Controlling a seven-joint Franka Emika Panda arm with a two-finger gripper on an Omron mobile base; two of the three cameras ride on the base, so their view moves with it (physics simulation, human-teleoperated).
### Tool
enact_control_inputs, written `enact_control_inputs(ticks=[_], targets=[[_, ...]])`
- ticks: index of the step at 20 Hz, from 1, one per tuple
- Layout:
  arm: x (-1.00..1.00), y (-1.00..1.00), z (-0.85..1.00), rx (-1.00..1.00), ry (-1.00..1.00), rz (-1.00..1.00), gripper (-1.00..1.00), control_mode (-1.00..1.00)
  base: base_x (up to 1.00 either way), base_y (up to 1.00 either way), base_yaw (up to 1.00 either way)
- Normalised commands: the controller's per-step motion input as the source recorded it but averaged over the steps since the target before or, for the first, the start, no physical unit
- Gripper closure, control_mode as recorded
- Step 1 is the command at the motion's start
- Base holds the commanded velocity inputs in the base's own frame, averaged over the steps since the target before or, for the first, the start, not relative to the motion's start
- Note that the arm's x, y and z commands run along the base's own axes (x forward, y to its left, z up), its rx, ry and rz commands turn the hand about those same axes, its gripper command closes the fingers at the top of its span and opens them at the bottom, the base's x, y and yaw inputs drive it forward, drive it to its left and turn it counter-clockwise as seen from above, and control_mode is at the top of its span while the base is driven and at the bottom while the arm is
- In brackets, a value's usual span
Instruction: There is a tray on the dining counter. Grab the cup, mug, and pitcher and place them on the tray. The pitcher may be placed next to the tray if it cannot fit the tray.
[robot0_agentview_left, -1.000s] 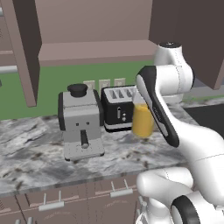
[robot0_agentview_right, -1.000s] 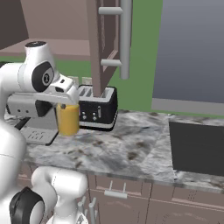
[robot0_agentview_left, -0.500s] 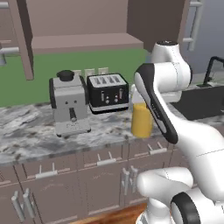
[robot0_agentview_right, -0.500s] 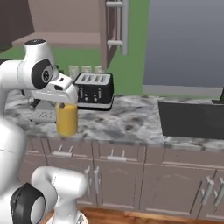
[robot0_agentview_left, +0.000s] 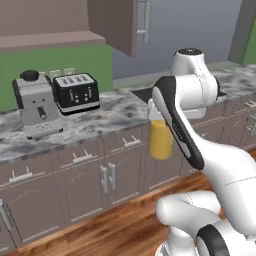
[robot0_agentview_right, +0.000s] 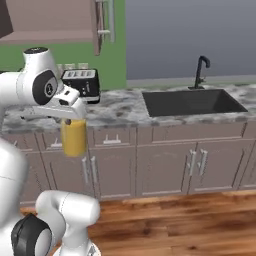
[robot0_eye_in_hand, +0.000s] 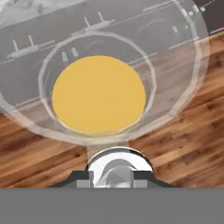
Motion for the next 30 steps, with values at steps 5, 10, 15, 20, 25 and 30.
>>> enact_control_inputs(ticks=[5,10,15,20,25,30], targets=[[0.00,0.00,0.00,0.00,0.00,0.00,1.00,1.00,-0.63,-0.09,-0.62],[0.00,0.00,0.00,0.00,0.00,0.00,1.00,1.00,-0.54,-0.12,-0.66],[0.00,0.00,0.00,0.00,0.00,0.00,1.00,1.00,-0.40,-0.09,-0.70],[0.00,0.00,0.00,0.00,0.00,0.00,1.00,1.00,-0.31,-0.03,-0.73],[0.00,0.00,0.00,0.00,0.00,0.00,1.00,1.00,-0.28,0.00,-0.74],[0.00,0.00,0.00,0.00,0.00,0.00,1.00,1.00,-0.27,0.00,-0.75]])
